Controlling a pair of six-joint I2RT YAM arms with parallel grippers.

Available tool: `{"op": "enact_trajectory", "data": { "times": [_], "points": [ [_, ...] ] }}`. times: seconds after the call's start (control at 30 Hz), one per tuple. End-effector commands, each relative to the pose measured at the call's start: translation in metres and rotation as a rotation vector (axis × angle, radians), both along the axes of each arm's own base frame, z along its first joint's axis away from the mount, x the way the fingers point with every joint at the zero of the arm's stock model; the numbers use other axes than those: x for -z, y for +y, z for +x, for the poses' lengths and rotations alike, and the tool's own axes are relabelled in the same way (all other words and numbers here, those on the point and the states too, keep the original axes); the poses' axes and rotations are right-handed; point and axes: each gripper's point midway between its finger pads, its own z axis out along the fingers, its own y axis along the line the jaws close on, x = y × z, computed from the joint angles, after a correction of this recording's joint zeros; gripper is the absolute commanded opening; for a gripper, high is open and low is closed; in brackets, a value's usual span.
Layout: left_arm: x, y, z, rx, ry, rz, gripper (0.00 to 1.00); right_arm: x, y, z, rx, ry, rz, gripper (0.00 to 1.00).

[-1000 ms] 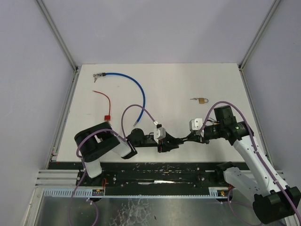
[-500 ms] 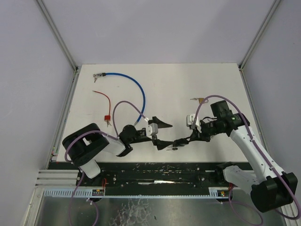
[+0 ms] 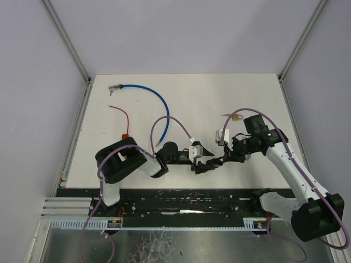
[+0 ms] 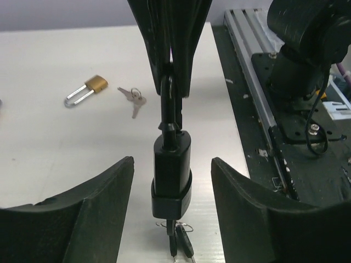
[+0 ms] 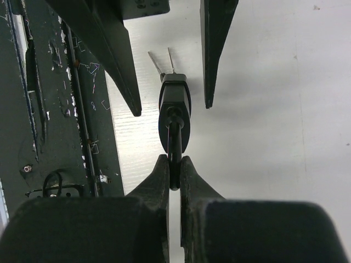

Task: Lock with the key
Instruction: Lock the lock.

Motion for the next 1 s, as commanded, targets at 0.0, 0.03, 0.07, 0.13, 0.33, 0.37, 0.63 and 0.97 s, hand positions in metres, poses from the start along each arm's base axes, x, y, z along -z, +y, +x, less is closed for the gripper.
{"op": "enact_trajectory", "data": {
  "times": [0.0, 0.03, 0.07, 0.13, 0.33, 0.37, 0.63, 0.97],
  "points": [
    [0.002, -0.013, -0.003, 0.043, 0.0, -0.011, 0.55, -0.015, 0.012, 0.012, -0.003, -0.043, 0.044, 0.0],
    [0.004, -0.014, -0.003, 0.046, 0.006, -0.007, 0.52, -0.013, 0.012, 0.012, -0.004, -0.042, 0.037, 0.0],
    [0.006, -0.015, -0.003, 0.048, 0.011, -0.006, 0.5, -0.011, 0.013, 0.012, -0.006, -0.042, 0.031, 0.0],
    [0.011, -0.017, -0.002, 0.052, 0.021, 0.002, 0.47, -0.008, 0.013, 0.012, -0.01, -0.038, 0.022, 0.0],
    [0.023, -0.023, -0.004, 0.088, 0.042, 0.018, 0.28, 0.004, 0.017, 0.01, -0.028, -0.007, -0.006, 0.0],
    [0.027, -0.024, -0.004, 0.097, 0.046, 0.023, 0.17, 0.005, 0.018, 0.009, -0.03, 0.002, -0.004, 0.0],
    [0.037, -0.024, 0.002, 0.097, 0.049, 0.005, 0.0, 0.02, 0.027, 0.002, -0.058, 0.121, 0.006, 0.0],
    [0.044, -0.003, 0.013, 0.05, 0.031, -0.04, 0.0, 0.034, 0.034, 0.01, -0.06, 0.179, 0.001, 0.0]
  ]
}}
